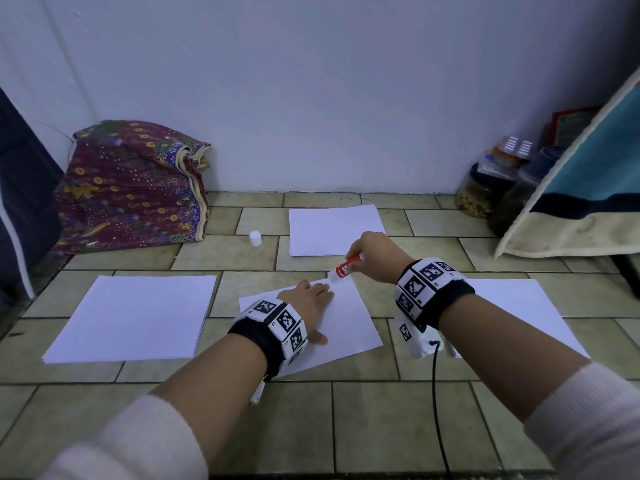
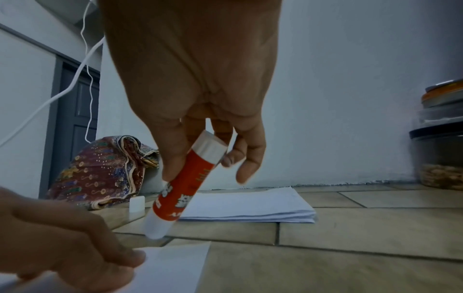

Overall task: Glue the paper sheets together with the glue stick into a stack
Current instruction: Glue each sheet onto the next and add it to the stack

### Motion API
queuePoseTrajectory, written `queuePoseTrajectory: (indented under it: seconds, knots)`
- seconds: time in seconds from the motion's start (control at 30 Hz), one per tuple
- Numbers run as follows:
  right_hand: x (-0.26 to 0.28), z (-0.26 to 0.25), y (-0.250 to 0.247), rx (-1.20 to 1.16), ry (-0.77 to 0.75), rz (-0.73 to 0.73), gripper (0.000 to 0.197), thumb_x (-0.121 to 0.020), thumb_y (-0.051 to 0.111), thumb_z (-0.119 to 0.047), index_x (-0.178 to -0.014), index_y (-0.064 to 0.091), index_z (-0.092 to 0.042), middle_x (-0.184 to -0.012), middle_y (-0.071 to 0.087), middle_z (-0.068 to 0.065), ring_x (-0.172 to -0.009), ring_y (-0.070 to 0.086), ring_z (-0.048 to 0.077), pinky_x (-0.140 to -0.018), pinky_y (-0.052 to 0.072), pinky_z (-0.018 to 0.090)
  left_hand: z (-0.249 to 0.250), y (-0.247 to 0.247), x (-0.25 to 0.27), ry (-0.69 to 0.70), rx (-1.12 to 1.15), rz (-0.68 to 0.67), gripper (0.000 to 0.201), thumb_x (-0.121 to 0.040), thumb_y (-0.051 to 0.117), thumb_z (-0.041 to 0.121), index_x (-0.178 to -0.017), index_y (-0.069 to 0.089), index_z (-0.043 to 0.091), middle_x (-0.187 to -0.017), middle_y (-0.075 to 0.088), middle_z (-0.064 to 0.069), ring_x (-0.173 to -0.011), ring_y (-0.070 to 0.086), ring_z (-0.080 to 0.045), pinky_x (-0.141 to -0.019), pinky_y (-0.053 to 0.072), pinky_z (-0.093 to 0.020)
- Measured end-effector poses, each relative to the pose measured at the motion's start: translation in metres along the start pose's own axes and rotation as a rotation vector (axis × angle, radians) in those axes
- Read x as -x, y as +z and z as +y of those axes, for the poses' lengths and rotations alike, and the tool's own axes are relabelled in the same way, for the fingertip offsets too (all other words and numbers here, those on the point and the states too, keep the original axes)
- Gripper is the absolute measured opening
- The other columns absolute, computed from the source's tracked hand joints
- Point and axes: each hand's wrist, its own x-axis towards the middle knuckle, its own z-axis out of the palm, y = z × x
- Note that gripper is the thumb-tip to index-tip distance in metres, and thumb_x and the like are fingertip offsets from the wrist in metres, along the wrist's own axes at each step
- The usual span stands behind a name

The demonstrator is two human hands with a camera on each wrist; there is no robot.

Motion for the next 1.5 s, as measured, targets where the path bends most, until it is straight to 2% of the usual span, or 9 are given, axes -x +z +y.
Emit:
queuePoseTrajectory:
  seconds: [0.1,0.17,0.33,0.47,0.67,1.13,1.3,1.4,1.5]
  knots:
    - [-0.001,0.0,0.0,-0.053,-0.008,0.033,0.031,-0.083,0.071,-0.014,-0.113,0.066,-0.012,-0.104,0.053,0.003,-0.096,0.052,0.017,-0.062,0.034,0.011,-0.001,0.0,0.0,0.002,0.01,0.011,0.092,-0.085,0.061,0.054,-0.152,0.011,0.017,-0.159,0.012,0.001,-0.139,0.019,-0.025,-0.104,0.04,-0.045]
    - [-0.001,0.001,0.0,-0.176,0.02,0.1,0.043,-0.076,0.078,-0.011,-0.115,0.062,-0.01,-0.102,0.057,0.003,-0.091,0.05,0.014,-0.057,0.033,0.009,0.0,0.001,0.0,-0.001,0.015,0.024,0.092,-0.084,0.061,0.056,-0.152,0.011,0.018,-0.159,0.012,0.002,-0.139,0.019,-0.024,-0.103,0.041,-0.044]
    - [0.0,-0.003,0.001,-0.138,0.045,0.107,0.032,-0.076,0.076,-0.006,-0.107,0.068,-0.009,-0.111,0.06,0.005,-0.109,0.052,0.017,-0.075,0.036,0.018,0.001,0.002,0.001,-0.003,0.028,0.053,0.092,-0.084,0.061,0.057,-0.151,0.013,0.018,-0.159,0.01,0.003,-0.138,0.021,-0.024,-0.1,0.043,-0.042]
    - [0.0,-0.008,0.008,-0.029,0.0,0.073,0.019,-0.083,0.066,-0.003,-0.101,0.068,-0.009,-0.107,0.064,0.006,-0.104,0.055,0.019,-0.07,0.035,0.02,0.002,0.004,0.0,-0.004,-0.019,0.028,0.095,-0.085,0.057,0.06,-0.153,0.005,0.018,-0.162,-0.002,0.003,-0.141,0.017,-0.026,-0.1,0.042,-0.042]
    - [0.003,-0.017,0.003,0.12,-0.113,-0.01,0.022,-0.088,0.055,0.0,-0.106,0.066,-0.006,-0.109,0.065,0.01,-0.104,0.056,0.021,-0.07,0.034,0.02,0.002,-0.002,-0.002,-0.006,-0.033,-0.015,0.098,-0.086,0.056,0.06,-0.154,0.002,0.014,-0.162,0.001,0.001,-0.139,0.018,-0.027,-0.105,0.039,-0.043]
    - [0.035,-0.007,-0.007,0.273,-0.247,-0.204,0.02,-0.08,0.073,-0.008,-0.099,0.07,-0.01,-0.1,0.066,0.005,-0.097,0.06,0.019,-0.071,0.043,0.022,0.003,-0.001,-0.003,-0.013,-0.012,0.01,0.098,-0.084,0.059,0.06,-0.154,0.005,0.019,-0.162,0.003,0.002,-0.139,0.02,-0.027,-0.101,0.043,-0.043]
    - [0.054,0.001,-0.008,0.281,-0.272,-0.268,0.02,-0.081,0.072,-0.009,-0.1,0.071,-0.012,-0.101,0.067,0.003,-0.096,0.06,0.016,-0.074,0.044,0.021,0.003,-0.003,-0.003,0.013,0.0,-0.004,0.088,-0.083,0.064,0.055,-0.15,0.012,0.03,-0.159,0.009,0.001,-0.135,0.022,-0.031,-0.1,0.043,-0.045]
    - [0.061,0.006,-0.01,0.259,-0.267,-0.313,0.02,-0.078,0.075,-0.01,-0.096,0.071,-0.016,-0.097,0.065,-0.002,-0.089,0.057,0.012,-0.071,0.046,0.02,0.002,-0.004,-0.004,0.01,-0.033,-0.033,0.077,-0.09,0.055,0.054,-0.15,0.013,0.033,-0.159,0.007,0.0,-0.135,0.021,-0.033,-0.102,0.041,-0.046]
    - [0.06,0.015,-0.018,0.159,-0.24,-0.32,0.027,-0.073,0.078,-0.01,-0.097,0.07,-0.019,-0.088,0.06,-0.01,-0.081,0.05,0.006,-0.067,0.039,0.015,-0.001,-0.007,-0.003,0.011,-0.068,-0.053,0.064,-0.098,0.046,0.04,-0.151,0.011,0.036,-0.16,0.007,-0.001,-0.134,0.023,-0.033,-0.101,0.042,-0.046]
